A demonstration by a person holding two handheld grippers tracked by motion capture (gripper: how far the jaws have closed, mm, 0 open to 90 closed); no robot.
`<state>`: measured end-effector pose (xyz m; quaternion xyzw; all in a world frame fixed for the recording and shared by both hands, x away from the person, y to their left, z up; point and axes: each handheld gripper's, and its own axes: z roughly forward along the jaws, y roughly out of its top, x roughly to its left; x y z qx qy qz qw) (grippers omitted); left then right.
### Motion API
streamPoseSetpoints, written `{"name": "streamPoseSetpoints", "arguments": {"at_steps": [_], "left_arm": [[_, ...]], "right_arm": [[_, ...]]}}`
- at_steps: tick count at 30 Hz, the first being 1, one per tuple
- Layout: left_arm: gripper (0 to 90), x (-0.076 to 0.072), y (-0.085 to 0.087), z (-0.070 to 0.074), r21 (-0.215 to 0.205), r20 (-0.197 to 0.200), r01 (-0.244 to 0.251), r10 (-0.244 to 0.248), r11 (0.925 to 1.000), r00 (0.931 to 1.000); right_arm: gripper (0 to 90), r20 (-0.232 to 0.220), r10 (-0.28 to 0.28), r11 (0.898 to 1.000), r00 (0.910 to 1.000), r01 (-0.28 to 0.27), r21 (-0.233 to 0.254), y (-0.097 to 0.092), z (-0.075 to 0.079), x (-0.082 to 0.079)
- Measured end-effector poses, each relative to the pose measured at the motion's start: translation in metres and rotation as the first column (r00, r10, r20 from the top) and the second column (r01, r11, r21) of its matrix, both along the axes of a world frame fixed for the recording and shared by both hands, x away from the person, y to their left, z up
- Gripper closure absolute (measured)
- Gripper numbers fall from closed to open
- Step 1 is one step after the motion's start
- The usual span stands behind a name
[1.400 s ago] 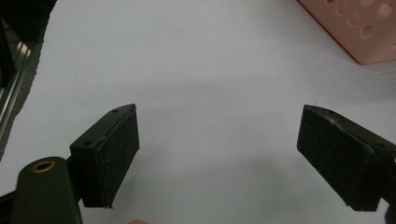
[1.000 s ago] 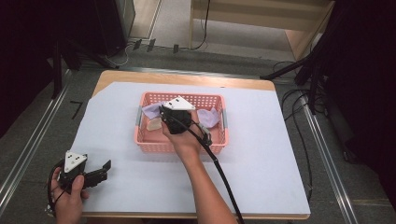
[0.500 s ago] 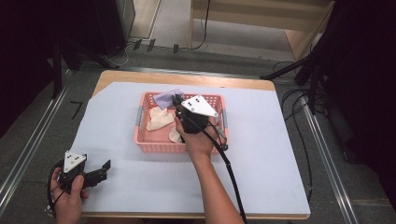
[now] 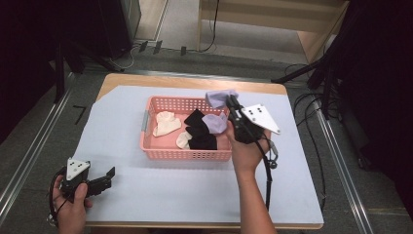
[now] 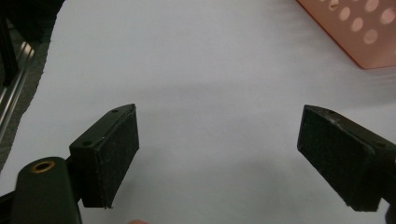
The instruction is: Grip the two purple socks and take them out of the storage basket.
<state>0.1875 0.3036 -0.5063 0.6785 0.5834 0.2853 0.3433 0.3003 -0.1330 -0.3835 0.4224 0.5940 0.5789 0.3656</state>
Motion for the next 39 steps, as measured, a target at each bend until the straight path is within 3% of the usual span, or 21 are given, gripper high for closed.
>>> {"name": "streamPoseSetpoints", "arguments": {"at_steps": [4,5,8,14,18,20,22,24,26,27,28,30,35,36,39], "left_arm": [[13.7,0.0,0.0,0.0,0.003,-0.002,0.001,-0.001,1.0,1.0],[13.7,0.0,0.0,0.0,0.005,-0.003,0.001,-0.001,1.0,1.0],[13.7,0.0,-0.001,0.0,0.001,0.0,-0.004,0.004,1.0,1.0],[13.7,0.0,-0.001,0.0,0.008,-0.002,-0.003,0.003,1.0,1.0],[13.7,0.0,-0.001,0.0,0.007,0.0,-0.004,0.004,1.0,1.0],[13.7,-0.001,-0.001,0.0,0.006,0.0,-0.005,0.005,1.0,1.0],[13.7,-0.001,-0.001,0.0,0.005,0.0,-0.005,0.005,1.0,1.0],[13.7,-0.001,-0.001,0.0,0.006,0.0,-0.005,0.005,1.0,1.0],[13.7,0.0,-0.001,0.0,0.008,-0.002,-0.005,0.005,1.0,1.0],[13.7,0.0,-0.001,0.0,0.009,-0.003,-0.005,0.005,0.9999,1.0],[13.7,0.0,-0.001,0.0,0.009,-0.003,-0.005,0.005,1.0,1.0],[13.7,0.0,-0.001,0.0,0.006,0.0,-0.003,0.003,1.0,1.0],[13.7,0.0,-0.001,0.0,0.001,-0.002,-0.001,0.001,1.0,1.0],[13.7,0.0,-0.001,0.0,0.0,-0.002,0.0,0.0,1.0,1.0],[13.7,0.0,0.0,0.0,0.001,-0.003,0.002,-0.002,1.0,1.0]], "right_arm": [[85.8,-0.023,-0.084,0.996,0.9962,0.085,0.018,-0.041,-0.009,-0.007],[85.8,-0.023,-0.084,0.996,0.9962,0.085,0.018,-0.041,-0.009,-0.007],[85.8,-0.051,-0.146,0.989,0.9879,0.147,0.006,-0.069,-0.022,-0.012],[85.7,-0.102,-0.206,0.978,0.9733,0.206,-0.008,-0.096,-0.045,-0.018],[85.7,-0.171,-0.248,0.968,0.9535,0.25,-0.009,-0.111,-0.066,-0.02],[84.4,-0.21,-0.274,0.961,0.9384,0.278,-0.014,-0.115,-0.075,-0.019],[77.7,-0.254,-0.307,0.949,0.9172,0.316,-0.005,-0.119,-0.081,-0.018],[66.7,-0.27,-0.314,0.943,0.9103,0.332,0.022,-0.118,-0.083,-0.016],[62.6,-0.264,-0.289,0.953,0.9204,0.304,0.018,-0.112,-0.081,-0.014],[61.2,-0.254,-0.268,0.96,0.9293,0.281,0.016,-0.107,-0.079,-0.013],[60.6,-0.251,-0.219,0.974,0.9429,0.225,-0.004,-0.094,-0.074,-0.009],[60.6,-0.249,-0.184,0.983,0.951,0.183,-0.025,-0.08,-0.069,-0.005],[60.9,-0.274,-0.121,0.992,0.9541,0.11,-0.055,-0.055,-0.063,0.007],[60.9,-0.301,-0.108,0.993,0.9474,0.088,-0.079,-0.042,-0.062,0.012],[60.9,-0.317,-0.089,0.993,0.9444,0.058,-0.104,-0.03,-0.062,0.018]]}}
